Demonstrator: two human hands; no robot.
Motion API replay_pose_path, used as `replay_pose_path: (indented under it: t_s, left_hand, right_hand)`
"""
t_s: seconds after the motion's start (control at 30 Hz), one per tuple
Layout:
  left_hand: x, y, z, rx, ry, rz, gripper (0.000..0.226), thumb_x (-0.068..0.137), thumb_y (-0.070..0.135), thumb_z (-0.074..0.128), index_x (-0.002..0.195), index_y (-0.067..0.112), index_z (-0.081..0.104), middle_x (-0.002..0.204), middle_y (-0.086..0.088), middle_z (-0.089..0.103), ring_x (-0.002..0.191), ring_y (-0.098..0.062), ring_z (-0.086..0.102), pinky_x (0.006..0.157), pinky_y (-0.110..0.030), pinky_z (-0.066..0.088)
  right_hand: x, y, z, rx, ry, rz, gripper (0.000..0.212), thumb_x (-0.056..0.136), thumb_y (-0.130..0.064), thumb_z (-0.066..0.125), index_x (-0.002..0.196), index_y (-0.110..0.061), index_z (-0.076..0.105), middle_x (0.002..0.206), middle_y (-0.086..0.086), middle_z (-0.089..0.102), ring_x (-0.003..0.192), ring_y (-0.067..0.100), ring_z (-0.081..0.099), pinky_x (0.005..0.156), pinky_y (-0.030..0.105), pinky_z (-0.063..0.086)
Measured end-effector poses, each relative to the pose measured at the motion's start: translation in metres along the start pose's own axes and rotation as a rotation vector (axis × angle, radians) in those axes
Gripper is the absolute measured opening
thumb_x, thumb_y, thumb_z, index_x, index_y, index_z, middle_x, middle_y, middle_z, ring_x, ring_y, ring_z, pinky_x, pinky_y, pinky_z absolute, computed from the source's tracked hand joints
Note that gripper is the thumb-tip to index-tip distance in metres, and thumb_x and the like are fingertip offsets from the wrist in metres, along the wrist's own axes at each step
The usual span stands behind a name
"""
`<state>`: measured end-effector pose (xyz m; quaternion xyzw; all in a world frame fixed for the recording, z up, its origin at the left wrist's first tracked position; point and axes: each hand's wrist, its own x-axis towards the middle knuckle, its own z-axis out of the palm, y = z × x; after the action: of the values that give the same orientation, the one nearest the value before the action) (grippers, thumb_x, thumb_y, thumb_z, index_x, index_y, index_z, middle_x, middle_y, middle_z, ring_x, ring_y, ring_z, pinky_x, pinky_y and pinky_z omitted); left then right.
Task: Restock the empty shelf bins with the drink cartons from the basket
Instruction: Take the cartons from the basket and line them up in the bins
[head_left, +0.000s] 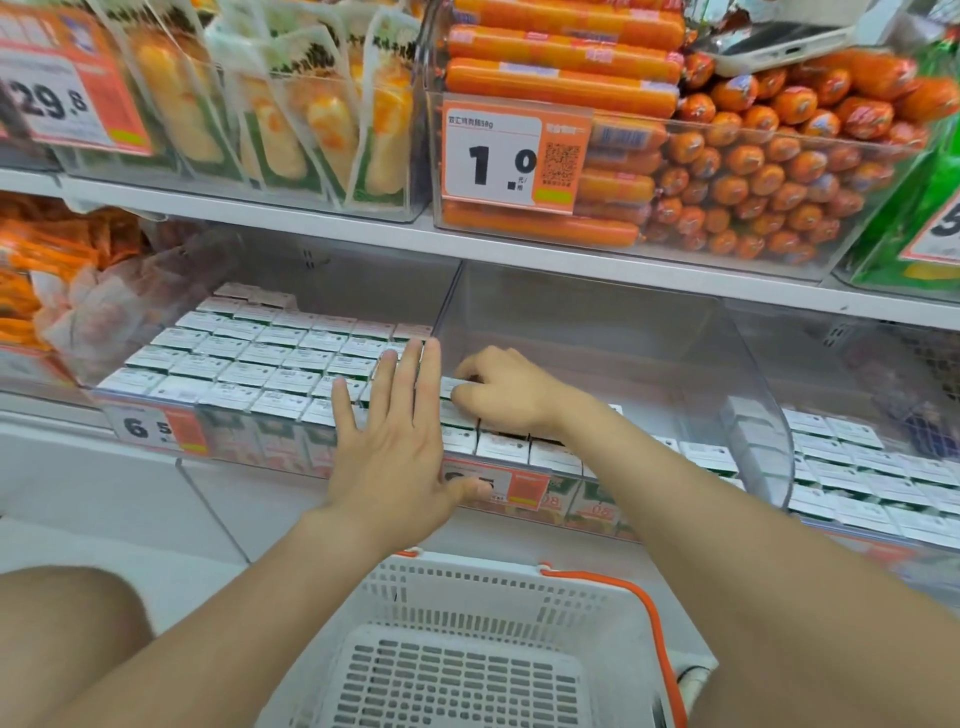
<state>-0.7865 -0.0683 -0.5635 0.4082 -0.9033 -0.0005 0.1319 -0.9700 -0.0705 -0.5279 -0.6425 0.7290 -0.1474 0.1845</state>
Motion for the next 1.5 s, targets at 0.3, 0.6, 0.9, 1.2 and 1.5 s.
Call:
replay_pose_path:
  t_s: [0.3,0.6,0.9,1.2,1.5]
  left_hand:
    - [0.0,0.009,-0.013,-0.004,-0.032,-0.075,0.151,0.068,0.094,0.06,0.159,0.017,-0.032,0.168,-0.011,-0.037,0.157,-0.045,-0.022,0.125,-0.069,-0.005]
    - [-0.007,0.035,-0.018,-0.132,0.176,0.382,0.045,0.089,0.069,0.058,0.115,0.033,0.063,0.116,0.01,0.054,0.116,-0.021,0.052,0.102,-0.044,0.033]
    - [-0.008,0.045,-0.003,-0.224,0.185,0.404,0.026,0.091,0.055,0.073,0.103,0.034,0.063,0.095,0.014,0.051,0.091,-0.017,0.05,0.082,-0.038,0.042]
    - [-0.003,0.072,0.006,-0.163,0.319,0.269,0.013,0.098,0.037,0.067,0.097,0.03,0.057,0.094,0.012,0.051,0.088,-0.022,0.049,0.08,-0.042,0.036]
    - [0.021,0.075,0.002,-0.16,0.352,0.225,0.013,0.101,0.033,0.063,0.096,0.029,0.051,0.099,0.012,0.049,0.093,-0.023,0.045,0.079,-0.041,0.033]
  right_hand:
    - [-0.026,-0.001,-0.001,-0.227,-0.022,-0.062,0.051,0.092,-0.049,0.032,0.122,-0.014,0.054,0.11,0.009,0.064,0.113,0.036,0.059,0.092,0.044,0.04]
    - [-0.149,0.02,-0.024,-0.316,0.189,0.062,0.031,0.084,-0.038,0.063,0.114,-0.027,0.06,0.104,-0.003,0.058,0.098,0.023,0.059,0.078,0.04,0.054]
    - [-0.185,0.057,-0.001,-0.58,0.305,0.129,0.046,0.053,-0.014,0.097,0.083,-0.018,0.061,0.079,0.0,0.06,0.071,0.029,0.062,0.047,0.028,0.035]
    - [-0.175,0.06,-0.022,-0.454,0.474,0.097,0.015,0.09,-0.028,0.074,0.101,-0.02,0.068,0.103,-0.002,0.066,0.099,0.025,0.062,0.067,0.035,0.048]
    - [-0.164,0.065,-0.032,-0.46,0.555,0.062,0.021,0.086,-0.031,0.08,0.101,-0.021,0.069,0.1,-0.002,0.067,0.095,0.026,0.065,0.062,0.035,0.048]
